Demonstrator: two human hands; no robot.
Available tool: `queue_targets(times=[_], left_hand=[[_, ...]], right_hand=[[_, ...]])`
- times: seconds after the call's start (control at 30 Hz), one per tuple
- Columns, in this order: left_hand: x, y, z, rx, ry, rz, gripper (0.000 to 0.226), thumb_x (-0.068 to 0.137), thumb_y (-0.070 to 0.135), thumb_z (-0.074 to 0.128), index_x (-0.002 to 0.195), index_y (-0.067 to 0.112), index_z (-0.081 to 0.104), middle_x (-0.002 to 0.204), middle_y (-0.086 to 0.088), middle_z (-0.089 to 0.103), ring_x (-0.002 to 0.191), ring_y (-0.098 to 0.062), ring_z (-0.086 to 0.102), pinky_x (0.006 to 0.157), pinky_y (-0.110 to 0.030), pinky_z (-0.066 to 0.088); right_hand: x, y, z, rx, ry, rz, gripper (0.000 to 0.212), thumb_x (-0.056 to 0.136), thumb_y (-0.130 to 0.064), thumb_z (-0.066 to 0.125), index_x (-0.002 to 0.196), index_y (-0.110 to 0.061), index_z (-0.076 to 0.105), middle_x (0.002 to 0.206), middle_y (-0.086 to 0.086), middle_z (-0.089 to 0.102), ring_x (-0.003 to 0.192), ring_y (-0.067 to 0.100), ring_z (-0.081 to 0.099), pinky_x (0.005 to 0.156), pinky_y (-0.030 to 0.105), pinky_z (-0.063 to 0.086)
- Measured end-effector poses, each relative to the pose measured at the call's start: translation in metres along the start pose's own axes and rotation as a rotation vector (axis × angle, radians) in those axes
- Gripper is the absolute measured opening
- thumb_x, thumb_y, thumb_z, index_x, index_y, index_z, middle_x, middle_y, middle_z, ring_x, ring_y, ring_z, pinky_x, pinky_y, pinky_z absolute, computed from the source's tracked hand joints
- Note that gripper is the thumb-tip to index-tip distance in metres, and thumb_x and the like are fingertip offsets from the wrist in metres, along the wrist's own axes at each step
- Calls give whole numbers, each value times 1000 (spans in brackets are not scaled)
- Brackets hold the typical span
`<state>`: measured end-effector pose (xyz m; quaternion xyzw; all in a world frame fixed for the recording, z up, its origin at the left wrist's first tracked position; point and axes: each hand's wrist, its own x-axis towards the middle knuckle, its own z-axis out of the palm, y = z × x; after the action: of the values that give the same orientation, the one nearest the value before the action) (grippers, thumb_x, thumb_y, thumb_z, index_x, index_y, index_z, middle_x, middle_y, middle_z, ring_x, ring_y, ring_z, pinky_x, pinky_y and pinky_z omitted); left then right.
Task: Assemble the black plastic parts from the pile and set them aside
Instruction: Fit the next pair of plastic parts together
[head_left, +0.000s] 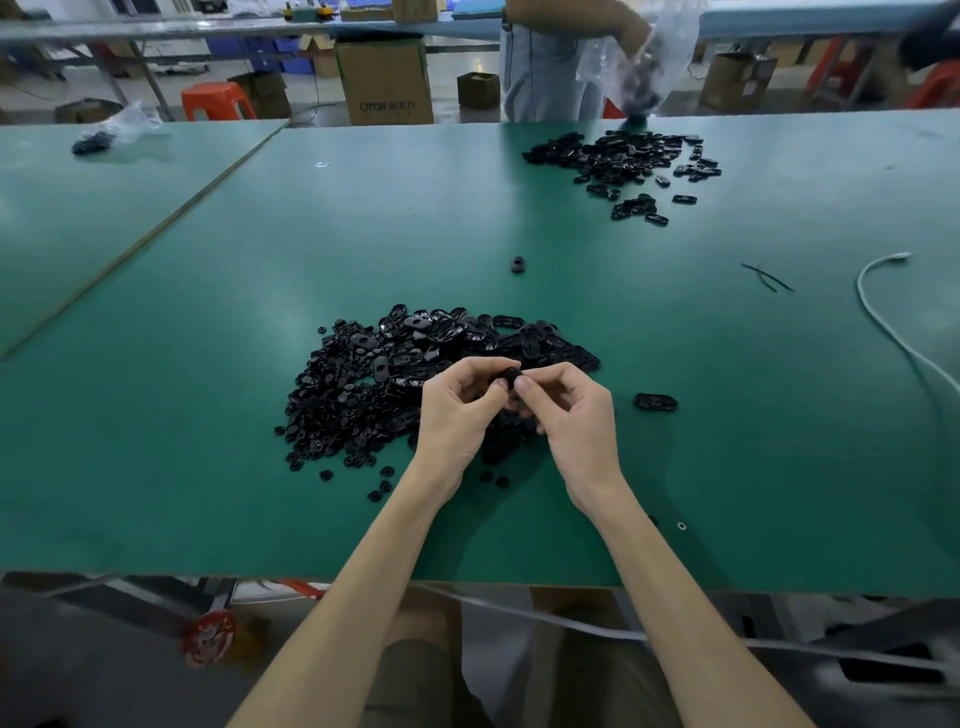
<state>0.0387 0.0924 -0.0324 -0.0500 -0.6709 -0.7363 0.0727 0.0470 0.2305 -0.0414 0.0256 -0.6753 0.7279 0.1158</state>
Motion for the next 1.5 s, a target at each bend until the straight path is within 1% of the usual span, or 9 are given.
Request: queue_targets(times=[0.3, 0.7, 0.87, 0.93, 1.03, 1.1, 1.2, 1.3, 1.5], left_hand=[[0, 2, 3, 29, -34, 3, 24, 94, -3, 70, 113, 10, 77, 102, -6, 80, 91, -22, 75, 86, -30, 60], [8, 16, 1, 145, -74, 4, 25, 91, 1, 75, 104, 22, 79, 99, 3, 80, 95, -15, 75, 86, -23, 57], [18, 29, 10, 364, -9, 127, 24, 92, -1, 72, 105, 18, 78, 98, 7, 78, 92, -7, 72, 88, -22, 55], [23, 38, 20, 494, 13, 194, 24, 93, 2, 70, 108, 20, 77, 97, 14, 76, 90, 3, 69, 85, -13, 51], [27, 51, 45, 532, -121, 184, 24, 92, 5, 73, 105, 25, 75, 92, 19, 72, 85, 7, 67, 72, -5, 49], [28, 57, 65, 583, -247, 172, 24, 91, 4, 73, 100, 26, 75, 91, 18, 74, 84, 5, 69, 74, -9, 52], [29, 55, 95, 700, -368, 167, 21, 91, 2, 71, 104, 17, 78, 101, 5, 77, 94, -8, 70, 92, -25, 55], [27, 47, 118, 917, -442, 160, 22, 93, 4, 65, 109, 16, 76, 112, -1, 72, 101, -22, 69, 90, -34, 53], [32, 37, 133, 1047, -507, 121, 21, 96, 8, 62, 115, 15, 69, 118, -7, 68, 105, -31, 66, 93, -45, 52]], right_hand=[[3, 2, -3, 60, 91, 63, 3, 97, -14, 74, 94, -12, 74, 78, 4, 75, 67, 13, 63, 59, 28, 51], [2, -3, -3, 100, 99, 69, 5, 98, -11, 73, 93, -12, 72, 77, -1, 73, 67, 13, 62, 58, 24, 51], [1, -3, 0, 67, 129, 63, 9, 103, -12, 66, 107, -12, 73, 79, -2, 73, 66, 11, 65, 58, 23, 52], [2, -4, 0, 31, 100, 68, 11, 103, -10, 63, 107, -12, 73, 77, -1, 73, 64, 12, 64, 58, 24, 51], [4, -4, 1, -62, 54, 83, 17, 101, -6, 60, 87, -13, 68, 66, -3, 66, 58, 12, 54, 56, 27, 45], [5, 0, 0, -131, 59, 114, 20, 98, 0, 56, 87, -13, 66, 71, -1, 65, 67, 14, 56, 61, 30, 48], [2, 3, -4, 38, 51, 181, 20, 105, 7, 48, 120, 7, 62, 90, 0, 68, 85, 16, 63, 89, 41, 59], [1, 3, -5, 266, -8, 219, 22, 109, -2, 47, 125, 7, 60, 90, -1, 69, 77, 7, 66, 71, 24, 57], [5, 8, -4, 196, 85, 222, 19, 106, -8, 59, 121, 1, 66, 84, 1, 69, 69, 8, 62, 63, 23, 53]])
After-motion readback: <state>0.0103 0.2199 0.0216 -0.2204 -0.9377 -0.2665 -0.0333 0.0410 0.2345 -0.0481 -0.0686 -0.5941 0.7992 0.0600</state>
